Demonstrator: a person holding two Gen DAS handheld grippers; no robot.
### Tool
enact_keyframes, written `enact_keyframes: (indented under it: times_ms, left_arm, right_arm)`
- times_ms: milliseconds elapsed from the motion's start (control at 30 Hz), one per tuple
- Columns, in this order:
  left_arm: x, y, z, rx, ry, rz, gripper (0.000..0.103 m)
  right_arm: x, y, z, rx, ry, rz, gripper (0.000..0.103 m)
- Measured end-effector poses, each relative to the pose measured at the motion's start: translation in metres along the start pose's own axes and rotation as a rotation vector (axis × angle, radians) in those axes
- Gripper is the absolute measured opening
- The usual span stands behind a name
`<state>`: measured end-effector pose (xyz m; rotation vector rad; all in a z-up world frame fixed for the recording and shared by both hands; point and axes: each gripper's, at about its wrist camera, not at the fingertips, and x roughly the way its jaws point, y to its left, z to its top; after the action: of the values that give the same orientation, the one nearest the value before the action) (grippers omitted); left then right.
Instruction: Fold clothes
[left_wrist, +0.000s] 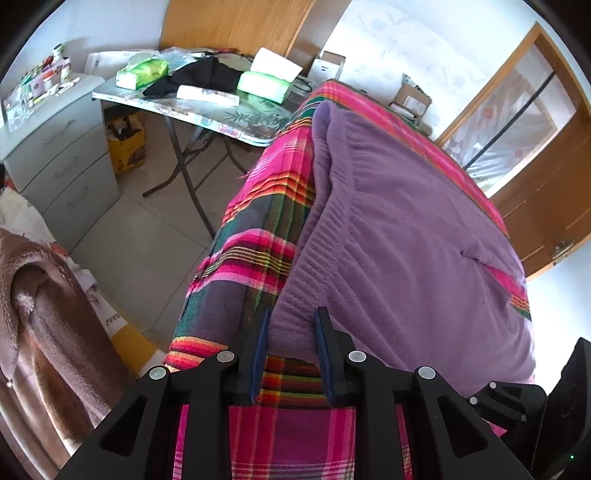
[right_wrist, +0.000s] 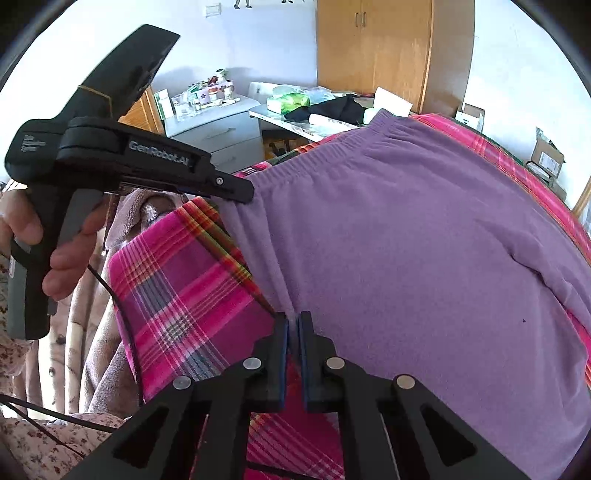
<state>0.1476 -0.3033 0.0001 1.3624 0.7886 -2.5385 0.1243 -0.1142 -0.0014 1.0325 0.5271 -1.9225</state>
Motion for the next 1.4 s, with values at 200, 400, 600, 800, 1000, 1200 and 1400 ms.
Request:
enact_keyframes:
  times_ms: [200, 400, 600, 800, 1000, 1200, 1400]
  left_arm:
    - [0.004, -0.002, 0.004, -0.001, 0.036, 0.025, 0.027]
    - [0.000, -0.001, 0.019, -0.031, 0.079, 0.088, 0.028]
    - [-0.046, -0.018, 0.055, 0.043, -0.003, 0.168, 0.027]
    - [-0.078, -0.056, 0.104, 0.152, -0.096, 0.202, 0.032]
    - [-0.050, -0.097, 0.150, 0.258, -0.091, 0.204, 0.035]
    - [0.008, -0.141, 0.183, 0.402, -0.035, 0.183, 0.035]
    - [0.077, -0.159, 0.206, 0.503, 0.047, 0.158, 0.035]
  right_arm:
    - [-0.012, -0.022, 0.005, 0.091, 0.012, 0.105, 0.012]
    - [-0.050, -0.064, 0.013, 0.154, 0.018, 0.136, 0.016]
    - [-0.117, -0.120, 0.038, 0.140, -0.042, -0.029, 0.017]
    - [-0.184, -0.179, 0.084, 0.138, -0.161, -0.151, 0.031]
    - [-0.166, -0.238, 0.113, 0.152, -0.102, -0.263, 0.037]
    - [-0.110, -0.292, 0.125, 0.182, -0.026, -0.230, 0.037]
    - [-0.048, -0.331, 0.127, 0.230, 0.032, -0.171, 0.038]
